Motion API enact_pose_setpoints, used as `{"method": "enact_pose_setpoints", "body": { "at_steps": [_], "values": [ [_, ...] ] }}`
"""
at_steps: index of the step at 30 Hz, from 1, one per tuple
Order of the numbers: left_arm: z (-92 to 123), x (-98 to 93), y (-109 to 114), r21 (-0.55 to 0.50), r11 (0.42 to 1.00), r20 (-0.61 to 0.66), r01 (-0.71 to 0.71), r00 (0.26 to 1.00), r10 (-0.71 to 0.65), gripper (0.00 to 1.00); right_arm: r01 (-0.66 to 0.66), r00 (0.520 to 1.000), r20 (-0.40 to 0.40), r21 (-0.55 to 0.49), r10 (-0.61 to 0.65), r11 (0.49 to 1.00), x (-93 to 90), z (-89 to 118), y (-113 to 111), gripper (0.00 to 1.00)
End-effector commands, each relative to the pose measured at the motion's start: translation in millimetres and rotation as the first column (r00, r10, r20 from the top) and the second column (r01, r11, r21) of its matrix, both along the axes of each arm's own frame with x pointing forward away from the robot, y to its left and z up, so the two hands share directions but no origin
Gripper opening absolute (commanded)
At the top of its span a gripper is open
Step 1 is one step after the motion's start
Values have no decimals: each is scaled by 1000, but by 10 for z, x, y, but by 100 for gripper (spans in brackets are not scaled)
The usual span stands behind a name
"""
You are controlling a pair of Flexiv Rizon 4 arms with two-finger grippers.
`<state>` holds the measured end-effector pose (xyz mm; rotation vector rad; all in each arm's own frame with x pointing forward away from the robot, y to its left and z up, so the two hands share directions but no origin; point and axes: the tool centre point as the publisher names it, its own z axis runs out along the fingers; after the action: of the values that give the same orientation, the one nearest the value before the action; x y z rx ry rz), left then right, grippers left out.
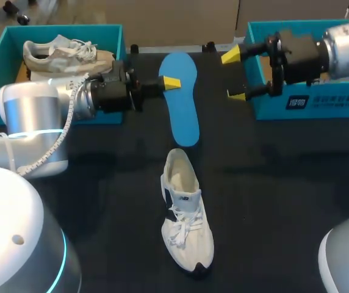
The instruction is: Take the shoe out of the shoebox, open the shoe tongue, remove and reinsert the insole, then place the shoe into the shoebox
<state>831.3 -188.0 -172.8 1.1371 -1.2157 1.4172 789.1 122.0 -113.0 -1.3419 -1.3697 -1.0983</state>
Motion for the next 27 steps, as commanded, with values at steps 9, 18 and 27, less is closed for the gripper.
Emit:
{"method": "enact_pose_setpoints", "body": {
  "at_steps": [9, 18, 27],
  "values": [
    [118, 11, 128, 18, 999, 213, 26, 977, -30, 0, -2, 1000, 2, 151, 2, 989, 38, -61, 66, 100],
    [198, 45, 189, 67, 997, 654, -29, 756, -22, 0, -3, 1000, -7, 175, 4, 985, 33, -84, 45, 100],
    [237, 166, 226, 109, 991, 936, -79, 343, -76, 0, -3, 1000, -7, 175, 4, 985, 33, -84, 45, 100]
  ]
}}
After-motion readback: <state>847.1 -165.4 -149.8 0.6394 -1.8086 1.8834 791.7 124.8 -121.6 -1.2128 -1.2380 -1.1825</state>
